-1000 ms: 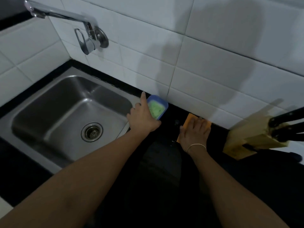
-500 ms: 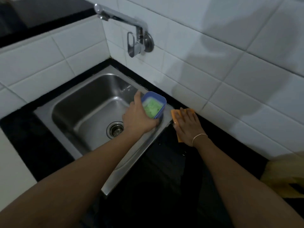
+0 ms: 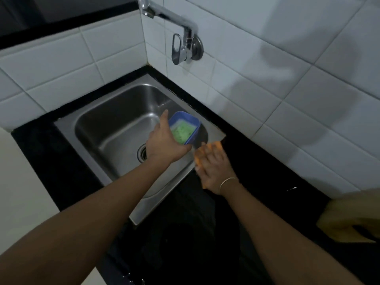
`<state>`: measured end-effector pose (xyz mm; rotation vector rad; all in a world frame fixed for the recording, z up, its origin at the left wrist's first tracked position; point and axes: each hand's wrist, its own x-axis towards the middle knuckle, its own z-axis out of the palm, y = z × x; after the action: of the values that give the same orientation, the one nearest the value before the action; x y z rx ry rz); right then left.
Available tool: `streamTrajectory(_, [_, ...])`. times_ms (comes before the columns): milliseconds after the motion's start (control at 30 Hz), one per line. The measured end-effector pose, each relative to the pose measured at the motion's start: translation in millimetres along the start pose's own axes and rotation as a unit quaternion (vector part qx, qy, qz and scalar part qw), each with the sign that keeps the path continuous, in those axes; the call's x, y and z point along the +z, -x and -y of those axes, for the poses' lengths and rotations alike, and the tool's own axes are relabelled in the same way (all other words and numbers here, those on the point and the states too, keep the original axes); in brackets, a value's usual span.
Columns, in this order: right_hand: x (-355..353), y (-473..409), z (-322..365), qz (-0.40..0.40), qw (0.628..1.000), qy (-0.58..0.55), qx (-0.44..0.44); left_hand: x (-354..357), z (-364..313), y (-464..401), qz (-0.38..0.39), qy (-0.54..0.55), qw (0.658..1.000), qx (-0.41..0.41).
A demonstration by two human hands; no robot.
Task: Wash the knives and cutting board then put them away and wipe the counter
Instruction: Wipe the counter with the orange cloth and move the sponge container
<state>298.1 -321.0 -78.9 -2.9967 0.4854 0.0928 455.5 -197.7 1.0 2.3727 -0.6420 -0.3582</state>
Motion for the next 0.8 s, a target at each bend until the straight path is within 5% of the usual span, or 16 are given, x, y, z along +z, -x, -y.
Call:
streamTrajectory(300, [9, -2, 11, 0.04, 0.998, -0.036, -0.015, 2, -8, 6, -0.015, 0.032, 0.999, 0.007])
streamTrajectory(567, [-8, -39, -55, 0.046, 0.993, -0.041, 0.098, 9, -13, 20, -0.01, 0.02, 1.0, 0.003])
streamTrajectory(800, [-8, 33, -101, 0.045, 0.979, -0.039, 0.193, 5, -6, 32, -0.011, 0.006, 1.0, 0.017])
